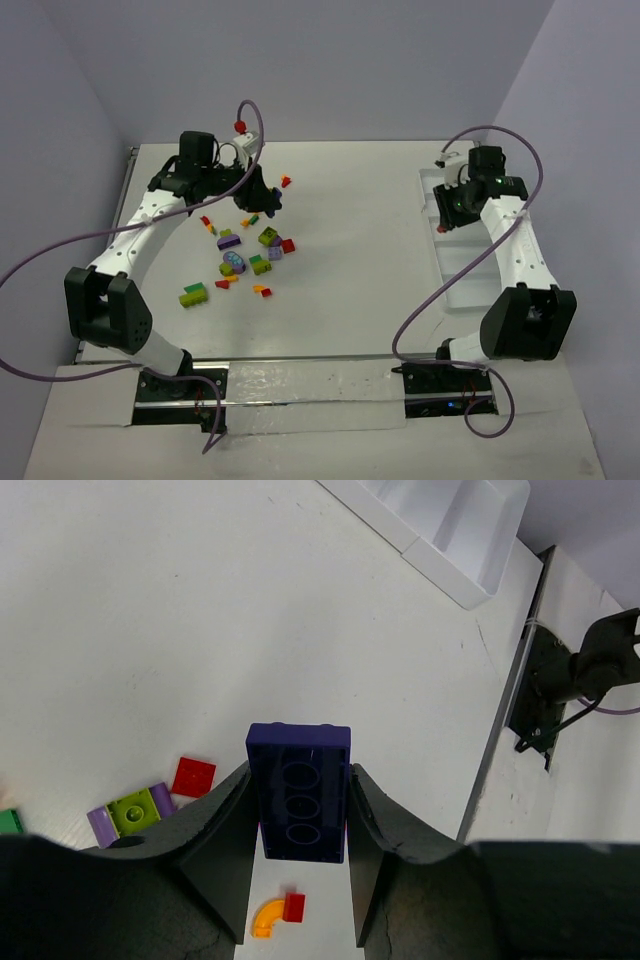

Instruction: Sort the legos into containers by color

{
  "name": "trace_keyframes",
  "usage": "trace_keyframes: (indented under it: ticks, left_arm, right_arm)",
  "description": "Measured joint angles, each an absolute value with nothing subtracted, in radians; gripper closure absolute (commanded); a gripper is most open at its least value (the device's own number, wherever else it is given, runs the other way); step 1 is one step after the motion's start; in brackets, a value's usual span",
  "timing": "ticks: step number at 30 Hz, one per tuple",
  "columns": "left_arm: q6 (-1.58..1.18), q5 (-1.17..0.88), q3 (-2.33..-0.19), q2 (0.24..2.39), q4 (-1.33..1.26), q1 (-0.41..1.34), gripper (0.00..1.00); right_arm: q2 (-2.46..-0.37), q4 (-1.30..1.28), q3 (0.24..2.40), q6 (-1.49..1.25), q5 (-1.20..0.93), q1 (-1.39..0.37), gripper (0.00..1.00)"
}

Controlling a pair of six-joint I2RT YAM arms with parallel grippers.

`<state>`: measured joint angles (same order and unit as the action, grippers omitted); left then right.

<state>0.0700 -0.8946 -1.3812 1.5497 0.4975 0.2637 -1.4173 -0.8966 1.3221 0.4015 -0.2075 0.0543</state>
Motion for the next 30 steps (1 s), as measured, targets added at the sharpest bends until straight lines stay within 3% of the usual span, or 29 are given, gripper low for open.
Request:
trace_keyframes:
  ticks: [13, 30]
  left_arm:
    - [0.086, -0.810, -1.390, 1.555, 0.527, 0.287, 1.00]
    - [0.091, -0.785, -1.390, 1.567, 0.533, 0.287, 1.00]
  right_arm:
    - [-1.411, -0.969, 1.218, 0.613, 0.103, 0.349, 1.00]
    - [-1.543, -0.869, 1.081, 0.745, 0.304, 0.479, 0.99]
